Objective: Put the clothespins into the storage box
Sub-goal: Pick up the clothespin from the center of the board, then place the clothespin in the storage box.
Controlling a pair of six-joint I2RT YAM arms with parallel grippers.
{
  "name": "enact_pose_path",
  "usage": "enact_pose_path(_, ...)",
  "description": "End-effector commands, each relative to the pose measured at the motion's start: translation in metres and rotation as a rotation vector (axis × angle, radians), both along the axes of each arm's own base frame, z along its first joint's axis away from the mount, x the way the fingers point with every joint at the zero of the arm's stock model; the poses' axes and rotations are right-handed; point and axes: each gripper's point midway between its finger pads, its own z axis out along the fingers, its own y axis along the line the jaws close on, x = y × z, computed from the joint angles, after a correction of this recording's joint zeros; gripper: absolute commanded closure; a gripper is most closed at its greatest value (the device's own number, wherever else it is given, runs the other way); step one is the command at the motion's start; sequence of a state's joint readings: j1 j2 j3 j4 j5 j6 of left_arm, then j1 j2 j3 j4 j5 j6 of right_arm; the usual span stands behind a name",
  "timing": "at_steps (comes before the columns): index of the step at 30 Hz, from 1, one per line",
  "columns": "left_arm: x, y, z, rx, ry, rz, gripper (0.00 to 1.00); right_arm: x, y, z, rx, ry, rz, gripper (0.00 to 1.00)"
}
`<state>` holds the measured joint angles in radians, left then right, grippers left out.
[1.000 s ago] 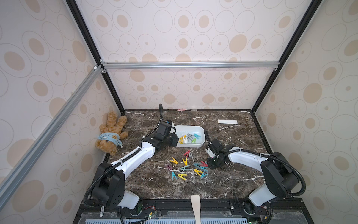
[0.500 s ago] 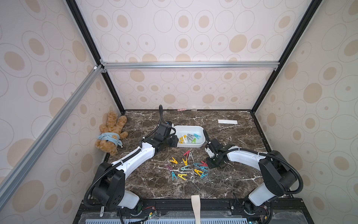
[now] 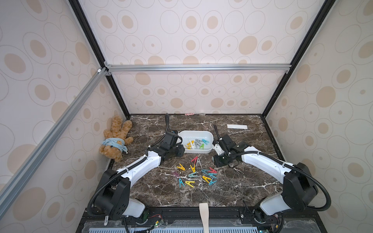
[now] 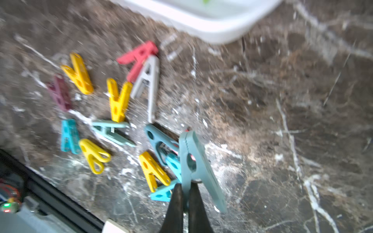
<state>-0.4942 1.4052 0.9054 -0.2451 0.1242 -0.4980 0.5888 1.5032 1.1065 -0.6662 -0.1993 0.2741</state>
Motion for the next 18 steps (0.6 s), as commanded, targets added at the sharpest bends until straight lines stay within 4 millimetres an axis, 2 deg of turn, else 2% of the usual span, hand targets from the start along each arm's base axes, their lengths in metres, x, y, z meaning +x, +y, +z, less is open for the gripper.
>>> enact_pose_path(1, -0.008, 0.011, 0.008, 0.002, -0.019, 0.024, 0.58, 0.013, 0.026, 0.025, 0.084, 0.003, 0.059, 0.98)
enact_pose_path(6, -0.029, 0.024, -0.005, 0.018, 0.017, 0.047, 0.58, 0.056, 0.057, 0.044, 0.097, -0.018, 0.114, 0.98)
enact_pose_path(11, -0.043, 0.035, -0.009, 0.013, 0.022, 0.078, 0.58, 0.094, 0.078, 0.046, 0.115, -0.021, 0.114, 0.98)
enact_pose_path(15, -0.052, 0.042, -0.009, 0.017, 0.027, 0.100, 0.58, 0.119, 0.093, 0.036, 0.144, -0.014, 0.108, 0.97)
enact_pose_path(18, -0.060, 0.048, -0.009, 0.013, 0.030, 0.117, 0.58, 0.130, 0.104, 0.021, 0.152, 0.017, 0.116, 0.97)
